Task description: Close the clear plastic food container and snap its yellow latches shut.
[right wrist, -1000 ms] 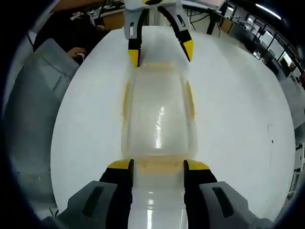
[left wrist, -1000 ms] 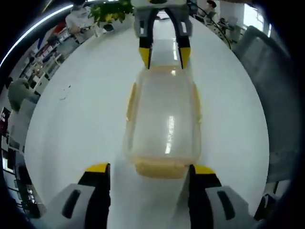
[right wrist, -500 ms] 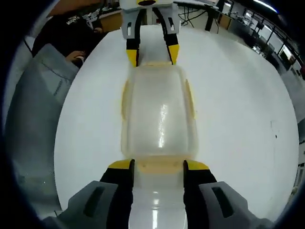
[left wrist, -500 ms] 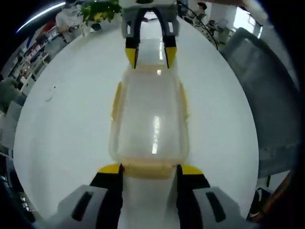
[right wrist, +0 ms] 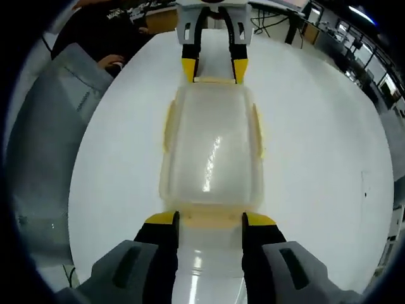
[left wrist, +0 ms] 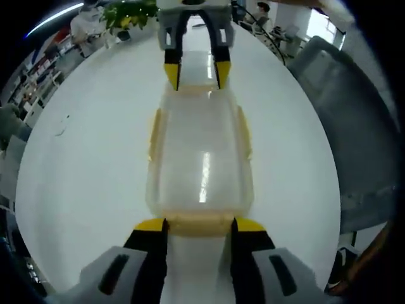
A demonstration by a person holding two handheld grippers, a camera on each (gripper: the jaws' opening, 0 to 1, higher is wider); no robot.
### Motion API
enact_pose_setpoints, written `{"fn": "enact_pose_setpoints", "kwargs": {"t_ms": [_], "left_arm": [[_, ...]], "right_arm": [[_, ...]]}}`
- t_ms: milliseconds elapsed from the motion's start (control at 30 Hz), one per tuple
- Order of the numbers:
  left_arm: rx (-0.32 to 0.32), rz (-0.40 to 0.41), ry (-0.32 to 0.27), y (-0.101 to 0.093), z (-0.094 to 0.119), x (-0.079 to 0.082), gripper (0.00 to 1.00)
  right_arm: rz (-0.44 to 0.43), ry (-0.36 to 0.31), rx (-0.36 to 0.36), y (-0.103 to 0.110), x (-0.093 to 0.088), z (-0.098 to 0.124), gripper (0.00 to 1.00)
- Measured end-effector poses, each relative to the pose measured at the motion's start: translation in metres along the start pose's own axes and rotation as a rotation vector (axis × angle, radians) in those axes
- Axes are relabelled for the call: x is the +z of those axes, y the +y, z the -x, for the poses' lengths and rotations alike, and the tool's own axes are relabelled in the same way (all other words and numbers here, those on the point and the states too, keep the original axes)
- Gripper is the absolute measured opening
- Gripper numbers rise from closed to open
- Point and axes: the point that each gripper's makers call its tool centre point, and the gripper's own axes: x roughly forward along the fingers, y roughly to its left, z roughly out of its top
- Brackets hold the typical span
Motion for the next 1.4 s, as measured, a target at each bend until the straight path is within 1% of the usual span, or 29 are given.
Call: {"fn": "enact_pose_setpoints", "kwargs": {"t_ms": [33,267,367,433,467,500,600,733,900,1000,1100,1133,1167,1267,1300,1367,1400], "left_arm": [[-0.001,0.001,0.004,0.001,0.000,0.000,0.34],[-0.003,0.014,0.018,0.002,0.000,-0.001,0.35],[0.002,0.026,0.038,0.002,0.000,-0.001,0.35],[0.000,0.030,0.052,0.002,-0.001,-0.002,0.35],[-0.001,0.030,0.054,0.003,-0.001,-0.001,0.35],[-0.004,0.030,0.064,0.003,-0.001,-0.001,0.35],[-0.005,0.031,0.075,0.002,-0.001,-0.001,0.35],[-0.008,0.040,0.067,-0.001,-0.001,-0.002,0.35],[-0.009,0.042,0.093,0.000,-0.002,-0.001,0.35],[-0.003,0.038,0.087,-0.002,-0.001,-0.001,0.34],[-0.011,0.025,0.118,-0.005,0.001,-0.005,0.34],[-0.017,0.034,0.117,-0.006,0.002,-0.005,0.34],[-0.036,0.055,0.114,-0.012,0.004,-0.005,0.34],[-0.050,0.059,0.123,-0.020,0.009,-0.006,0.34],[-0.058,0.071,0.125,-0.023,0.012,-0.007,0.34],[-0.055,0.088,0.107,-0.026,0.019,-0.005,0.34],[-0.054,0.099,0.087,-0.026,0.023,-0.002,0.34]], "right_arm": [[-0.028,-0.001,-0.002,0.001,0.002,-0.001,0.36],[-0.044,0.023,-0.045,-0.001,0.002,-0.002,0.36],[-0.021,0.069,-0.076,-0.001,0.002,-0.004,0.36],[0.018,0.089,-0.108,-0.004,0.000,-0.004,0.37],[-0.019,0.081,-0.095,-0.002,0.000,-0.005,0.37],[-0.007,0.075,-0.092,-0.003,0.000,-0.005,0.37],[-0.024,0.039,-0.096,-0.003,-0.001,-0.004,0.36],[-0.008,0.042,-0.105,0.000,0.001,-0.004,0.35],[-0.013,0.016,-0.099,-0.002,0.000,-0.004,0.35],[-0.003,0.019,-0.099,-0.002,0.001,-0.003,0.35],[-0.017,-0.007,-0.077,0.004,0.007,-0.004,0.35],[-0.014,-0.005,-0.074,0.005,0.007,-0.003,0.35],[-0.006,-0.003,-0.070,0.007,0.008,-0.003,0.35],[0.006,-0.020,-0.053,0.015,0.015,0.006,0.35],[0.015,-0.042,-0.054,0.016,0.019,0.012,0.35],[0.019,-0.049,-0.054,0.016,0.020,0.018,0.35],[0.020,-0.049,-0.051,0.017,0.021,0.020,0.35]]}}
